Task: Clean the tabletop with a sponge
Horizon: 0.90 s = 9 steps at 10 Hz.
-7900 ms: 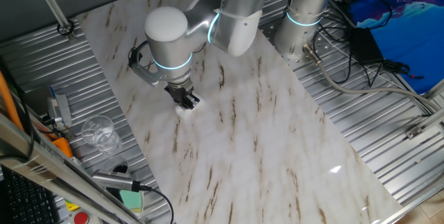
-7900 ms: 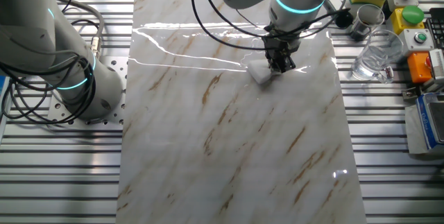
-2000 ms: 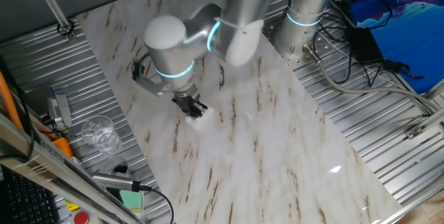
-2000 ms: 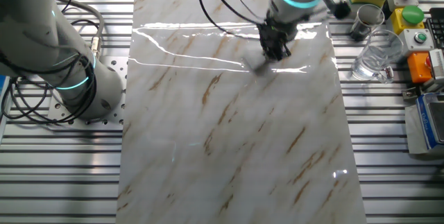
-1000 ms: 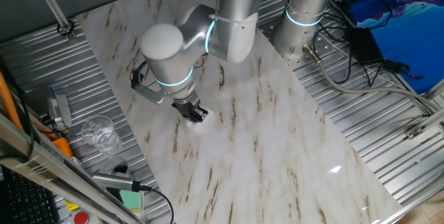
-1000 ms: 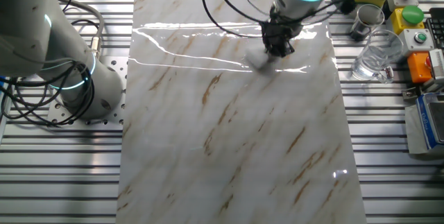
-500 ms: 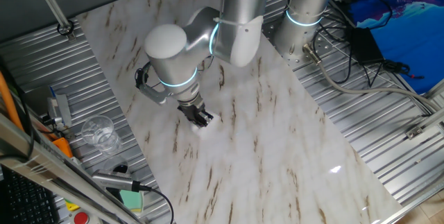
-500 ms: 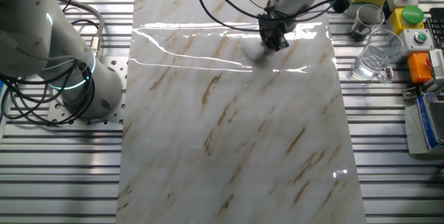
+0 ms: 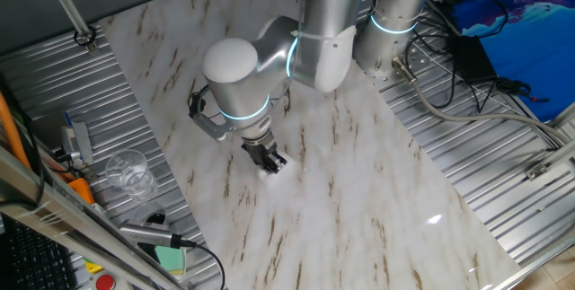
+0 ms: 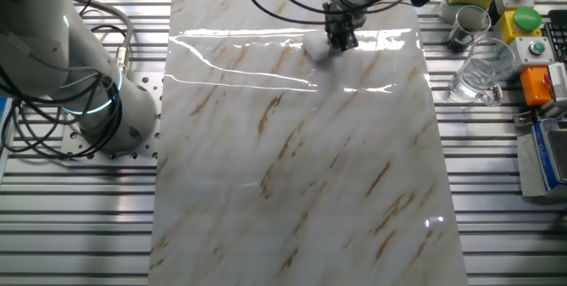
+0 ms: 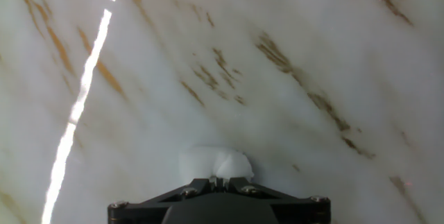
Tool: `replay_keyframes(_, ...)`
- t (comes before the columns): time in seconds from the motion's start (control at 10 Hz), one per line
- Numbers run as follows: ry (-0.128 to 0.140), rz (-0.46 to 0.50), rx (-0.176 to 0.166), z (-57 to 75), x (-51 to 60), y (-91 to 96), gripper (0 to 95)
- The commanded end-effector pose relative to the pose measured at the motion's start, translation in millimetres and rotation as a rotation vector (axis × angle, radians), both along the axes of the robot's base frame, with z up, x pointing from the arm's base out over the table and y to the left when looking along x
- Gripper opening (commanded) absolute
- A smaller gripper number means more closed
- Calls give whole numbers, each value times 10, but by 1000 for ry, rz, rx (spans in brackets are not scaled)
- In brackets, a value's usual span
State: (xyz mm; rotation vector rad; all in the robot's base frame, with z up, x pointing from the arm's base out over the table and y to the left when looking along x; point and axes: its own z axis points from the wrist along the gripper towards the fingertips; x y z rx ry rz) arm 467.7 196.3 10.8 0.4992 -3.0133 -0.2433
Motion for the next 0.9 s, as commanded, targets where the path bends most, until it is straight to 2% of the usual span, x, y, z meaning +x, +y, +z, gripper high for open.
replay_keyframes(0.1, 0, 9, -23, -159, -73, 23, 0)
replay_keyframes(0.2, -8, 37, -76, -133, -116, -34, 0)
replay_keyframes(0.3, -10, 35, -60, -105, -187, -139, 0)
replay_keyframes(0.6, -10, 34, 29, -132, -354, -464, 0)
replay_keyframes(0.7, -8, 39, 46, -124, -396, -565, 0)
replay_keyframes(0.9, -17, 88, 30, -87, -460, -784, 0)
